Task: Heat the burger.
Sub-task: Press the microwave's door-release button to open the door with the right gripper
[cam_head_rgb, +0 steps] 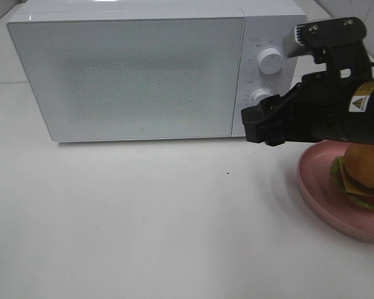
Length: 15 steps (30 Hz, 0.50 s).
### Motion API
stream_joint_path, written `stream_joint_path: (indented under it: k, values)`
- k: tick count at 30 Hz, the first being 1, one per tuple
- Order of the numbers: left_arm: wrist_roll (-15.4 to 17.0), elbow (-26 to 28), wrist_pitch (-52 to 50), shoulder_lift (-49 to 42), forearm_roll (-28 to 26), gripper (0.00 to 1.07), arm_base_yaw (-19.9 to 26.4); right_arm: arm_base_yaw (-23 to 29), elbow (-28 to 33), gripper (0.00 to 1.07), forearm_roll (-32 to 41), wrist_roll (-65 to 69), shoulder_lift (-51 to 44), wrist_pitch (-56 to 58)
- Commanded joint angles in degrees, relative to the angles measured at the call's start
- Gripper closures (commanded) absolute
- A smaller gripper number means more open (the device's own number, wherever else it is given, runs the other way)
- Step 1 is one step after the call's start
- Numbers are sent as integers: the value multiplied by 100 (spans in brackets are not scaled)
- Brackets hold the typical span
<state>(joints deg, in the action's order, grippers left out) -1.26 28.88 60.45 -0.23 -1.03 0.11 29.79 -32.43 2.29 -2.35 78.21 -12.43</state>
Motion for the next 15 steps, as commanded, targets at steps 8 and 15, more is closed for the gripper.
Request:
stream_joint_path:
  k: [8,15]
  values:
    - [0,-17,-86,-126,-17,106,23,74,-527,84,-11,-29,1226,-183]
    - [0,-17,-86,-126,-17,106,23,74,-561,107,29,109,1839,-613]
